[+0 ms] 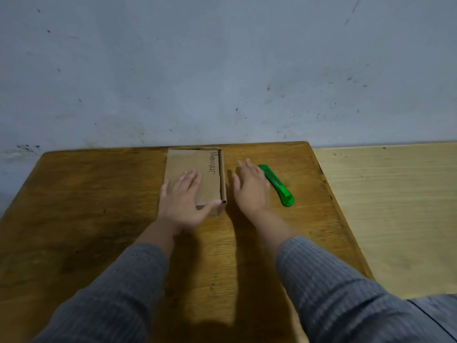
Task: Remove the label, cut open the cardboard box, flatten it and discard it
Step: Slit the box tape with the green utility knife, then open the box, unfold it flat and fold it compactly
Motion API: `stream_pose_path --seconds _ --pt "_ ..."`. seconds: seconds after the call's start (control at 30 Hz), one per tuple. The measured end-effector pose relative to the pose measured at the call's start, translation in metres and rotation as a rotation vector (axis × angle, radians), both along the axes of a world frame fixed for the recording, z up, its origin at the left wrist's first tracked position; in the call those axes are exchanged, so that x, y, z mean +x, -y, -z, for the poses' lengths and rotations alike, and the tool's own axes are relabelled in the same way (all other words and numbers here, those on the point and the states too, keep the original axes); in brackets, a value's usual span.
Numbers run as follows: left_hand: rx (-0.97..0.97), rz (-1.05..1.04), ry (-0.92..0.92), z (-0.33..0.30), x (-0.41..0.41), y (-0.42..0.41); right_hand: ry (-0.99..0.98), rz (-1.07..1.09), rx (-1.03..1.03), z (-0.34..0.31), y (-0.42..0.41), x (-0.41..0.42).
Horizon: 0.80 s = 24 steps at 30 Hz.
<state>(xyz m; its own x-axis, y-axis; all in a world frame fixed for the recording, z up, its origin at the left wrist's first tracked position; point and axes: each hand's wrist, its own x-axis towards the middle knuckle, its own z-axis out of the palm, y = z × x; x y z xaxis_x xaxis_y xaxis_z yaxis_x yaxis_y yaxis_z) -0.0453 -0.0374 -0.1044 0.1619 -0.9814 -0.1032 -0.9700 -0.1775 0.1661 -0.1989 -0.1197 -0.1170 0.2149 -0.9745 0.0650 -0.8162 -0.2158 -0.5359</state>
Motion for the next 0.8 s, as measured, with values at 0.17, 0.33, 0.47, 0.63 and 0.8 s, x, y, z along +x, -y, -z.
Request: stream_pose_path --seconds 0.17,0.33,0.47,0.63,0.8 --pt "-0.077 -0.028 -0.003 -0.008 0.019 0.018 -0.003 -0.213 0.082 -0.009 -0.006 0.047" --pt "0.064 -0.007 0.03 0.005 0.033 0.02 -0.114 -0.213 0.124 0.001 -0.017 0.05" --pt "0.064 -0.008 0.037 0.003 0.036 0.018 -0.194 -0.179 0.134 -0.002 -0.016 0.048" --pt "0.088 0.028 0.052 0.005 0.048 0.011 -0.302 -0.124 0.211 0.001 -0.02 0.036" --pt "0.07 0.076 0.079 0.004 0.066 -0.003 -0.467 -0.123 0.277 0.011 -0.038 0.014"
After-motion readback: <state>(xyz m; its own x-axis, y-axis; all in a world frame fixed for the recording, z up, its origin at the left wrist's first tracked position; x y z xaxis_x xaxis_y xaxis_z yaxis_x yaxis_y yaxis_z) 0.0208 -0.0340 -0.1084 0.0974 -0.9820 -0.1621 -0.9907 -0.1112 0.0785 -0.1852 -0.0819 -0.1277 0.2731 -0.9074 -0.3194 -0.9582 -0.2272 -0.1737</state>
